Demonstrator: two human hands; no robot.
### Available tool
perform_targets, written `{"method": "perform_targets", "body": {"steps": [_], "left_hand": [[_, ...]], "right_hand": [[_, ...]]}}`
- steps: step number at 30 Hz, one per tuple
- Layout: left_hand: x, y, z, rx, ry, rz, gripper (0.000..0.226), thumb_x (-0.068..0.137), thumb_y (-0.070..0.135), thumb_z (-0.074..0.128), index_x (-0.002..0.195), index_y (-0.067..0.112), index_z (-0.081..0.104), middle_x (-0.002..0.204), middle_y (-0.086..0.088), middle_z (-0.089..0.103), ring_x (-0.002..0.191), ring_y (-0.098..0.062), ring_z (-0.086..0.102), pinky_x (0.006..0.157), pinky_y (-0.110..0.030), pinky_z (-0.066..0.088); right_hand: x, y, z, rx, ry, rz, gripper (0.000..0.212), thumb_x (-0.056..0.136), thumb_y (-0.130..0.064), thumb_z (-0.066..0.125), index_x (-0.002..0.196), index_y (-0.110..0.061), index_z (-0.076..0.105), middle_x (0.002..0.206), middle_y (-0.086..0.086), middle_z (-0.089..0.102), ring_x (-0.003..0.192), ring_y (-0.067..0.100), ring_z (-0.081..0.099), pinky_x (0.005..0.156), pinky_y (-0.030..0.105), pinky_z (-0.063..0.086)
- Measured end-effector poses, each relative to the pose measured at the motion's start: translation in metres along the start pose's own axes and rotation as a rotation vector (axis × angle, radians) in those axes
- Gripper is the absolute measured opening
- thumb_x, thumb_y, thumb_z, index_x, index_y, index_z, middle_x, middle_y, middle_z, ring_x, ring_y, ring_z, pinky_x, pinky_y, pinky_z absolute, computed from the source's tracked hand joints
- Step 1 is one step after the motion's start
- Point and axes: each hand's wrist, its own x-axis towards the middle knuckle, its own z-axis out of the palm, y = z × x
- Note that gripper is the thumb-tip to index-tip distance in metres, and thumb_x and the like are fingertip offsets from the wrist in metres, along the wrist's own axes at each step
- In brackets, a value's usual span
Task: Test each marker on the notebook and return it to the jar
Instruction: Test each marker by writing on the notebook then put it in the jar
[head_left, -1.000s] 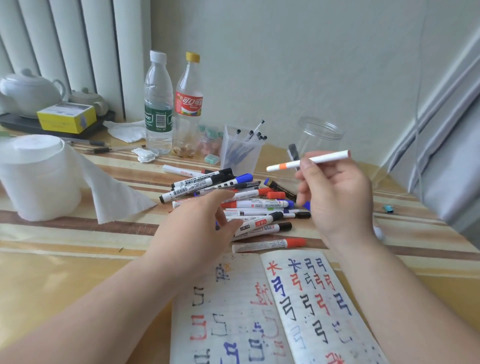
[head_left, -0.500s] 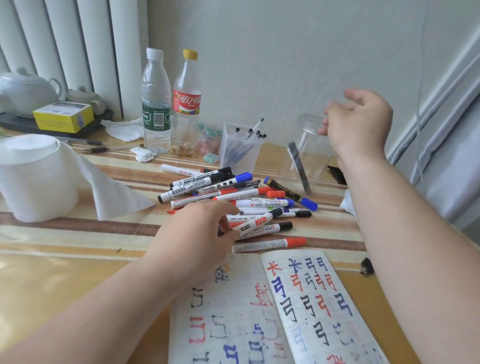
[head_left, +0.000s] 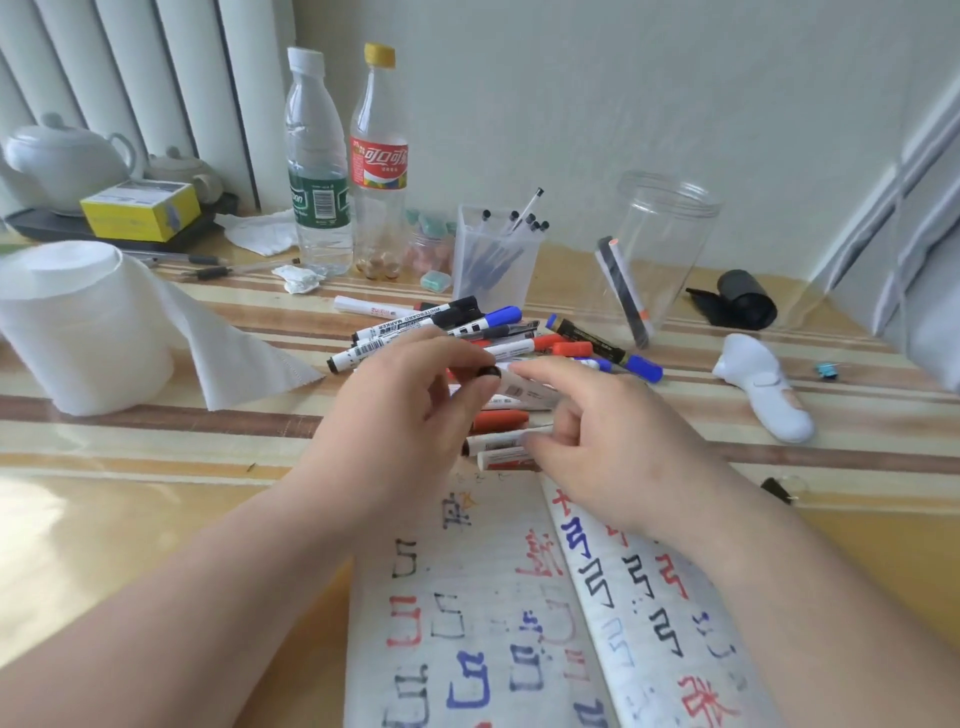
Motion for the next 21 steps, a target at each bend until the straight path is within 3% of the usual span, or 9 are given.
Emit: {"method": "perform_targets", "body": {"steps": [3, 5, 7, 9, 11, 14, 17, 19, 21], "left_hand": [[-0.004, 0.004, 0.002, -0.274, 0.034, 0.031, 0.007, 0.097, 0.032, 0.067, 0.102, 0.03, 0.071, 0.083, 0.01, 0.068, 0.075, -0.013, 0.066, 0.068, -0.023, 0.057], [-0.005, 0.007, 0.004, -0.526, -0.005, -0.04, 0.027, 0.097, 0.033, 0.065, 0.123, 0.025, 0.068, 0.088, 0.0, 0.07, 0.071, -0.019, 0.067, 0.064, -0.037, 0.062], [-0.005, 0.005, 0.004, -0.65, -0.064, -0.108, 0.052, 0.094, 0.032, 0.064, 0.144, 0.02, 0.053, 0.102, -0.007, 0.068, 0.075, -0.026, 0.066, 0.06, -0.042, 0.062], [-0.005, 0.002, 0.002, -0.571, -0.117, -0.122, 0.062, 0.091, 0.037, 0.068, 0.149, 0.027, 0.047, 0.11, 0.001, 0.068, 0.081, -0.024, 0.066, 0.06, -0.042, 0.06], [-0.006, 0.002, 0.001, -0.392, -0.157, -0.089, 0.061, 0.087, 0.051, 0.07, 0.144, 0.04, 0.05, 0.114, 0.012, 0.068, 0.086, -0.019, 0.066, 0.065, -0.04, 0.059], [-0.005, 0.007, -0.001, -0.152, -0.235, -0.012, 0.033, 0.093, 0.054, 0.064, 0.125, 0.045, 0.065, 0.092, 0.017, 0.069, 0.076, -0.01, 0.066, 0.064, -0.028, 0.054], [-0.005, 0.011, -0.004, 0.058, -0.256, 0.065, 0.011, 0.102, 0.042, 0.052, 0.1, 0.038, 0.063, 0.081, 0.018, 0.064, 0.073, 0.003, 0.062, 0.064, -0.017, 0.047], [-0.005, 0.012, -0.007, 0.114, -0.282, 0.1, 0.007, 0.102, 0.034, 0.049, 0.105, 0.037, 0.055, 0.082, 0.022, 0.058, 0.082, 0.014, 0.055, 0.072, -0.007, 0.041], [-0.005, 0.013, -0.01, 0.095, -0.333, 0.122, 0.012, 0.105, 0.026, 0.048, 0.113, 0.033, 0.053, 0.092, 0.027, 0.056, 0.089, 0.015, 0.052, 0.075, -0.006, 0.037]], "right_hand": [[0.004, 0.006, -0.004, 0.02, 0.248, -0.097, 0.012, 0.091, -0.035, 0.072, 0.104, -0.035, 0.071, 0.055, -0.009, 0.057, 0.055, 0.011, 0.056, 0.054, 0.035, 0.05], [0.003, 0.009, -0.006, 0.06, 0.334, -0.157, 0.008, 0.09, -0.033, 0.074, 0.093, -0.027, 0.071, 0.054, -0.006, 0.054, 0.052, 0.012, 0.052, 0.051, 0.03, 0.045], [0.0, 0.012, -0.012, 0.285, 0.419, -0.137, 0.012, 0.087, -0.029, 0.074, 0.083, -0.021, 0.067, 0.057, 0.0, 0.057, 0.048, 0.01, 0.05, 0.048, 0.022, 0.04], [-0.001, 0.012, -0.019, 0.804, 0.391, -0.003, 0.015, 0.083, -0.024, 0.068, 0.071, -0.017, 0.064, 0.056, 0.008, 0.055, 0.046, 0.017, 0.048, 0.042, 0.027, 0.036], [-0.002, 0.01, -0.021, 1.169, 0.237, 0.127, 0.016, 0.079, -0.022, 0.063, 0.064, -0.019, 0.067, 0.057, 0.012, 0.057, 0.044, 0.023, 0.048, 0.041, 0.025, 0.033], [-0.005, 0.001, -0.01, 1.261, 0.053, 0.113, 0.014, 0.082, -0.019, 0.063, 0.073, -0.019, 0.073, 0.063, 0.015, 0.062, 0.048, 0.023, 0.054, 0.04, 0.025, 0.037], [-0.007, -0.003, 0.0, 1.234, 0.049, 0.059, 0.008, 0.083, -0.017, 0.066, 0.081, -0.016, 0.073, 0.064, 0.013, 0.061, 0.049, 0.022, 0.052, 0.041, 0.025, 0.038], [-0.007, -0.004, 0.004, 1.171, 0.09, 0.03, 0.003, 0.084, -0.018, 0.07, 0.081, -0.018, 0.072, 0.063, 0.012, 0.061, 0.048, 0.022, 0.052, 0.042, 0.026, 0.039], [-0.008, -0.008, 0.007, 1.13, 0.102, 0.012, 0.005, 0.085, -0.022, 0.072, 0.084, -0.017, 0.069, 0.063, 0.01, 0.062, 0.049, 0.022, 0.053, 0.042, 0.027, 0.04]]}}
